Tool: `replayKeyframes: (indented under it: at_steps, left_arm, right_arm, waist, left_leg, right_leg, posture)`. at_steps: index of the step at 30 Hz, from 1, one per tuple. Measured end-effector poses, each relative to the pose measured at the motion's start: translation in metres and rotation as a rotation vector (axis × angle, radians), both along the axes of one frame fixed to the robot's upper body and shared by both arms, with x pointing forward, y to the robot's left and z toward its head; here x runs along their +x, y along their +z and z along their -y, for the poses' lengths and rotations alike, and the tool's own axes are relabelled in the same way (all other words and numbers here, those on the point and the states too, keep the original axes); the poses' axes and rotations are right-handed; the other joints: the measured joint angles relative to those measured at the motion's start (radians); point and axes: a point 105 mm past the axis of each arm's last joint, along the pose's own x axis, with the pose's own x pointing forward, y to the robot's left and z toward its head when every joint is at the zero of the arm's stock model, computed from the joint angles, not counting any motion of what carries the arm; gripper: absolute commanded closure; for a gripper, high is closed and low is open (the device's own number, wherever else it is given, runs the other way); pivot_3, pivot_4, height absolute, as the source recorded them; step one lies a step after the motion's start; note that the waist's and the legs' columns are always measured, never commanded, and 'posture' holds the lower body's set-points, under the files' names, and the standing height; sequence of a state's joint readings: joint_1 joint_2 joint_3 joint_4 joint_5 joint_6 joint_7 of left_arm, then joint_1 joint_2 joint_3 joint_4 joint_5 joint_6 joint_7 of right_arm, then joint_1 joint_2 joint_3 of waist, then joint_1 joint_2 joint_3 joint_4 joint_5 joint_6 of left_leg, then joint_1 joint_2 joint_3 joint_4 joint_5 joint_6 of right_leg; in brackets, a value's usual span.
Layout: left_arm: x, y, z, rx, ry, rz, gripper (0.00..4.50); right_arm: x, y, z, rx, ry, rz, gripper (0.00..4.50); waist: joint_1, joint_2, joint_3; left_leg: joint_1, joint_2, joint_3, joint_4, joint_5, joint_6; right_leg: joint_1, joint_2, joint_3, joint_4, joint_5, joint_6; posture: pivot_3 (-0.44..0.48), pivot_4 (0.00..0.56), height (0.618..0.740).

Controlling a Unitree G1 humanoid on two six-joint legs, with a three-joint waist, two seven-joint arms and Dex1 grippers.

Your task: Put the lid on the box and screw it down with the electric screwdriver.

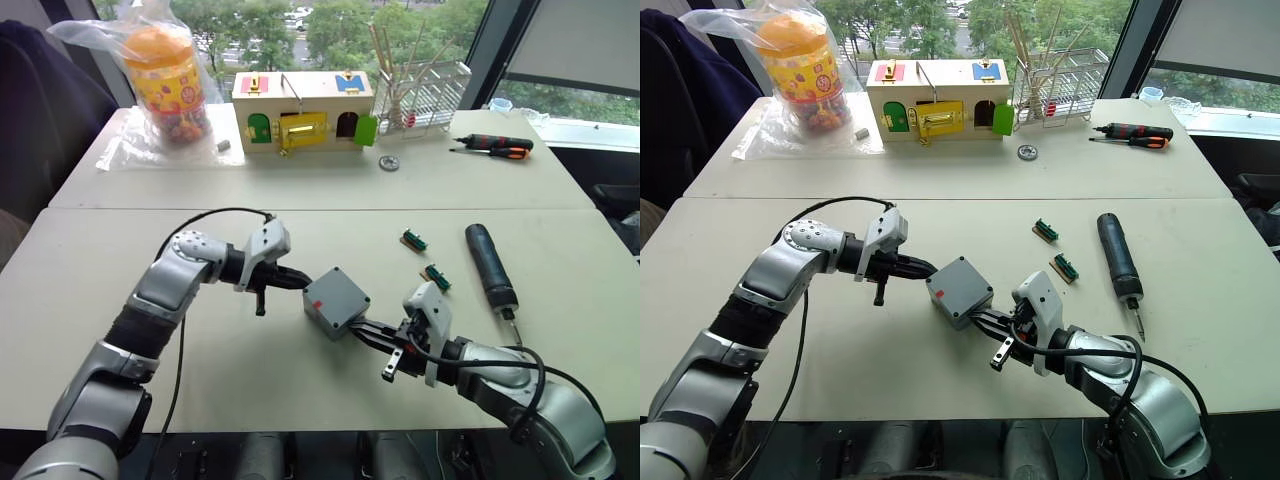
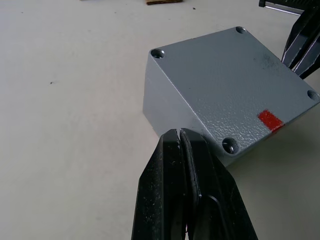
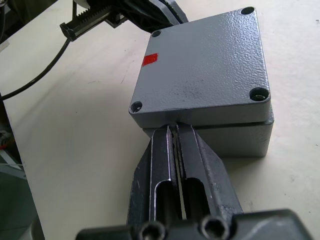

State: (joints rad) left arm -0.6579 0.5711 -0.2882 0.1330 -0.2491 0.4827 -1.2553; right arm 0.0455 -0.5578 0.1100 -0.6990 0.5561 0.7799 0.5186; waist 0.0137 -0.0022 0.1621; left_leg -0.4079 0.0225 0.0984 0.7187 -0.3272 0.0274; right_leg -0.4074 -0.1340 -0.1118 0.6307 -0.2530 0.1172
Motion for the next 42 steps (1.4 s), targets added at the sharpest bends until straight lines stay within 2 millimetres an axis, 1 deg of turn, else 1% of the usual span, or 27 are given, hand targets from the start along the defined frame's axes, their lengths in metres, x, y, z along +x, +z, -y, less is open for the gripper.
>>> replayKeyframes:
  at_steps: [10, 18, 23, 24, 28, 33, 38, 42]
  left_arm:
    - [-0.003, -0.004, 0.002, 0.014, -0.007, 0.002, 4.50]
    - [-0.001, -0.004, 0.007, 0.002, -0.003, 0.029, 4.50]
    - [0.007, -0.013, -0.002, 0.028, 0.045, 0.018, 4.50]
    - [0.008, -0.013, -0.004, 0.027, 0.052, 0.017, 4.50]
    - [0.013, 0.000, -0.005, 0.010, 0.063, 0.042, 4.50]
    - [0.013, 0.007, -0.006, -0.033, 0.084, 0.014, 4.50]
    - [0.007, 0.018, 0.000, -0.068, 0.061, 0.010, 4.50]
    - [0.004, 0.019, 0.002, -0.068, 0.053, 0.006, 4.50]
  right_arm:
    - [-0.001, -0.003, 0.001, -0.007, -0.003, -0.008, 4.41]
    - [-0.003, -0.004, 0.002, -0.009, -0.002, -0.015, 4.41]
    - [-0.002, -0.004, 0.011, -0.014, -0.033, -0.017, 4.41]
    - [-0.002, -0.003, 0.013, -0.013, -0.040, -0.016, 4.41]
    - [-0.001, -0.003, 0.015, -0.012, -0.049, -0.015, 4.41]
    - [0.000, -0.001, 0.013, -0.003, -0.043, -0.011, 4.41]
    - [0.003, 0.005, 0.010, 0.008, -0.035, 0.010, 4.41]
    - [0.004, 0.006, 0.010, 0.007, -0.033, 0.015, 4.41]
  waist:
    - [0.000, 0.000, 0.000]
    - [0.000, 0.000, 0.000]
    - [0.001, 0.000, 0.000]
    - [0.001, 0.000, 0.000]
    - [-0.001, 0.000, 0.000]
    - [0.001, 0.000, 0.000]
    - [0.000, 0.000, 0.000]
    - [0.000, 0.000, 0.000]
  left_leg:
    - [0.000, 0.000, 0.000, 0.000, 0.000, 0.000]
    - [0.000, 0.000, 0.000, 0.000, 0.000, 0.000]
    - [0.000, 0.000, 0.000, 0.000, 0.000, 0.000]
    - [0.000, 0.000, 0.000, 0.000, 0.000, 0.000]
    - [0.000, 0.000, 0.000, 0.000, 0.000, 0.000]
    - [0.000, 0.000, 0.000, 0.000, 0.000, 0.000]
    - [0.000, 0.000, 0.000, 0.000, 0.000, 0.000]
    - [0.000, 0.000, 0.000, 0.000, 0.000, 0.000]
  right_leg:
    - [0.000, 0.000, 0.000, 0.000, 0.000, 0.000]
    - [0.000, 0.000, 0.000, 0.000, 0.000, 0.000]
    - [0.000, 0.000, 0.000, 0.000, 0.000, 0.000]
    - [0.000, 0.000, 0.000, 0.000, 0.000, 0.000]
    - [0.000, 0.000, 0.000, 0.000, 0.000, 0.000]
    - [0.000, 0.000, 0.000, 0.000, 0.000, 0.000]
    - [0.000, 0.000, 0.000, 0.000, 0.000, 0.000]
    - [0.000, 0.000, 0.000, 0.000, 0.000, 0.000]
  posture:
    - [0.000, 0.150, 0.711]
    - [0.000, 0.150, 0.711]
    - [0.000, 0.150, 0.711]
    - [0.000, 0.150, 0.711]
    - [0.000, 0.150, 0.711]
    - [0.000, 0.150, 0.711]
    - [0.000, 0.150, 0.711]
    - [0.000, 0.150, 0.711]
